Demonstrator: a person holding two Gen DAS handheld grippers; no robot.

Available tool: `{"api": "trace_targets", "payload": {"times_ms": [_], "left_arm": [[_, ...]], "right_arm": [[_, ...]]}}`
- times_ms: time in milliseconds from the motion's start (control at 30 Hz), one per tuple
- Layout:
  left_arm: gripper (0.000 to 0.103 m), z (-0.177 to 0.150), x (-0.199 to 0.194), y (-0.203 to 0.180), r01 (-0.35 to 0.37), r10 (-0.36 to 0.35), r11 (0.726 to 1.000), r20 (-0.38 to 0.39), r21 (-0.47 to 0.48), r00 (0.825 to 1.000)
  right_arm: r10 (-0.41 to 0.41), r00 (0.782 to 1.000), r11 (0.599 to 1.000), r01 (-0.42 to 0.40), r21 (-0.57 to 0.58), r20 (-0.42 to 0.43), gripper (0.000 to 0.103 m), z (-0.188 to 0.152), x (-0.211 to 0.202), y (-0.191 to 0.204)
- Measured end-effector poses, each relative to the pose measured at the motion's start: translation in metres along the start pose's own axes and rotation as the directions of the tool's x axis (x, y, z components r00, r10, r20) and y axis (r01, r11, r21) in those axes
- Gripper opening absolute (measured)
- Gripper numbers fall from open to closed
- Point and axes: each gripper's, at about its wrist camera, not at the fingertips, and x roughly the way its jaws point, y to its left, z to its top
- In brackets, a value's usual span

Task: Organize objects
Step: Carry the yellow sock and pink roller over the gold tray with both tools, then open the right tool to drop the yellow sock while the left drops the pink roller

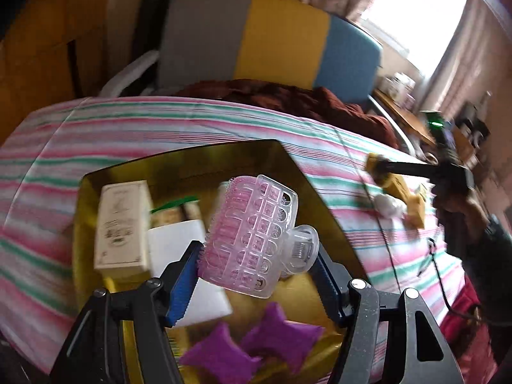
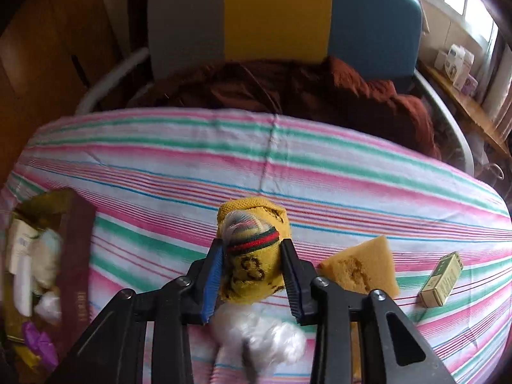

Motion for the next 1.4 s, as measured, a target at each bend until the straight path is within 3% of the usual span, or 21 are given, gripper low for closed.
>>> {"api": "trace_targets", "payload": {"times_ms": [233, 467, 633, 867, 1100, 1400], "left_arm": [[0.067, 0.007, 0.003, 0.020, -0.020, 0.022, 0.997, 0.015, -0.069, 1.000], [0.067, 0.020, 0.008, 0.037, -0.046, 0.050, 0.990, 0.029, -0.130, 0.998], [0.067, 0.046, 0.020, 0.055, -0.064, 0.067, 0.985, 0.013, -0.158, 0.998], [0.067, 0.061, 0.050, 0.056, -0.032, 0.028, 0.982, -0.024, -0.188, 0.999], [0.067, 0.066, 0.074, 0.059, -0.033, 0.019, 0.974, -0.061, -0.222, 0.998], [0.067, 0.067, 0.096, 0.055, -0.045, 0.022, 0.978, -0.113, -0.203, 0.993]], "right_arm": [[0.193, 0.977, 0.979, -0.184, -0.089, 0.094, 0.035, -0.008, -0.054, 0.061], [0.341, 0.939, 0.918, -0.323, -0.230, 0.042, 0.035, -0.028, -0.064, 0.142], [0.349, 0.937, 0.903, -0.334, -0.269, 0.009, 0.035, -0.030, -0.053, 0.181], [0.269, 0.962, 0.904, -0.266, -0.335, -0.040, 0.035, -0.032, -0.020, 0.210], [0.243, 0.965, 0.905, -0.261, -0.335, -0.094, 0.035, -0.040, 0.002, 0.210], [0.266, 0.961, 0.924, -0.278, -0.264, -0.079, 0.051, -0.051, -0.008, 0.194]]}}
